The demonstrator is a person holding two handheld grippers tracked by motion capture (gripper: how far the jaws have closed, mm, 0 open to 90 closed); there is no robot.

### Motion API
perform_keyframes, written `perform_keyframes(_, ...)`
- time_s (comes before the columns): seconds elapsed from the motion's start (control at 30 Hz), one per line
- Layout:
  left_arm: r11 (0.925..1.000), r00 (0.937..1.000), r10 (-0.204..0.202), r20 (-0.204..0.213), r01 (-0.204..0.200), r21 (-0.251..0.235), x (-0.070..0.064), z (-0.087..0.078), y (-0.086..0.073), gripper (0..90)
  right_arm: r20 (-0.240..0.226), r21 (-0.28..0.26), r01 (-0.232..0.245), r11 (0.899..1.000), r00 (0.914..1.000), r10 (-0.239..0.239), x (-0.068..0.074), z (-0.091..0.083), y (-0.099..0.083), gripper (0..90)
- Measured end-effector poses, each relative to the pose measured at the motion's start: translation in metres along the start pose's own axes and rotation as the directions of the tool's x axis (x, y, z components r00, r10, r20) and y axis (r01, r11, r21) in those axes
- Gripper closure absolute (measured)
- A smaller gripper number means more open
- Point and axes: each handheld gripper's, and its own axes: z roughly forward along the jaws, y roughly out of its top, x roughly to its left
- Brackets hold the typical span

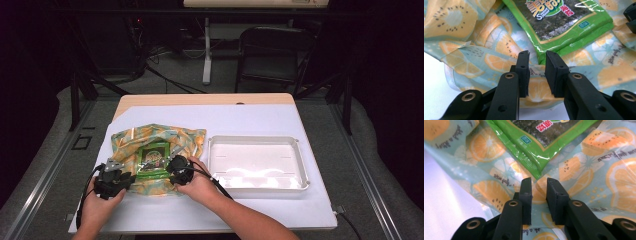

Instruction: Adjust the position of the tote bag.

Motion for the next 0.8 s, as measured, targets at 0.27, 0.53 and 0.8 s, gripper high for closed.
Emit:
perform_keyframes(0.27, 0.9999, 0.9999, 0.002, -0.010, -0.002, 0.013, -0.001, 0.001, -0.001, 70.7, 0.004, 0.005, -0.007, 1.000, 1.0000, 0.007, 0.001, 0.004, -0.002, 71.9)
perform_keyframes(0.53, 0.9999, 0.9999, -0.004, -0.013, 0.004, 0.013, 0.005, -0.002, -0.010, 70.2, 0.016, -0.031, -0.023, 0.999, 0.9996, 0.024, -0.001, 0.003, -0.006, 70.5)
perform_keyframes(0.8, 0.9980, 0.9999, -0.007, 0.011, 0.007, -0.062, 0.002, -0.018, -0.006, 66.1, -0.011, -0.110, -0.056, 0.992, 0.9984, 0.055, -0.004, -0.013, -0.003, 69.1)
